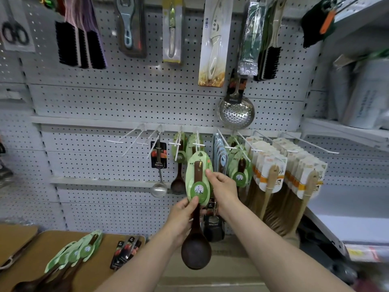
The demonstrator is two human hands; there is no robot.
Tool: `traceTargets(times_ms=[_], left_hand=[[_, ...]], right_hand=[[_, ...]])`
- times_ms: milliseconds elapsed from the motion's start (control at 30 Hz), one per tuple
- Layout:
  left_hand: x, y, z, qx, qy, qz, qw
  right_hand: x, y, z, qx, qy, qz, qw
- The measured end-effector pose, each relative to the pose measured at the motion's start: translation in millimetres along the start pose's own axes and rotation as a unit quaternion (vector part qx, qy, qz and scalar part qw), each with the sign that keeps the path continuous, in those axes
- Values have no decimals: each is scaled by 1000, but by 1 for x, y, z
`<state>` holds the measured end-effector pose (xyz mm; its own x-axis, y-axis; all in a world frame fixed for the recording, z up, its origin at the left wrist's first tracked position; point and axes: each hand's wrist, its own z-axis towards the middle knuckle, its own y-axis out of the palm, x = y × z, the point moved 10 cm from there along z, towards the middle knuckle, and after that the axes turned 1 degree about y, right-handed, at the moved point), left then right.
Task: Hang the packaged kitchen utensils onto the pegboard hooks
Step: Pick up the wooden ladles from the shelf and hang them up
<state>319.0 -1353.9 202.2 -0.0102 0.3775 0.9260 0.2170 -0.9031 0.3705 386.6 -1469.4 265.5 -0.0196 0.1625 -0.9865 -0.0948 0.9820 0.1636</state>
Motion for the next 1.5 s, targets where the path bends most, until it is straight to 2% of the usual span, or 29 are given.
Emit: traceTargets(times_ms=[300,567,767,1067,1333,1500], left_hand=[[-8,-10,22,4,-4,-25,1000],[-12,-16,53,-5,2,-3,1000],[-8,-24,90,-5,18,10,1000],[-13,-33,152,11,5,29,999],[-11,-33,165,10,1,44,999],[-5,-40,146,49,-7,86,995]], right_hand=[[6,9,23,0,-7,-18,1000],[21,11,44,45,12,12,999],[38,30,66,98,56,78,991],[41,41,106,151,57,124,979],[39,41,120,161,52,89,982],[35,43,103,97,68,19,993]])
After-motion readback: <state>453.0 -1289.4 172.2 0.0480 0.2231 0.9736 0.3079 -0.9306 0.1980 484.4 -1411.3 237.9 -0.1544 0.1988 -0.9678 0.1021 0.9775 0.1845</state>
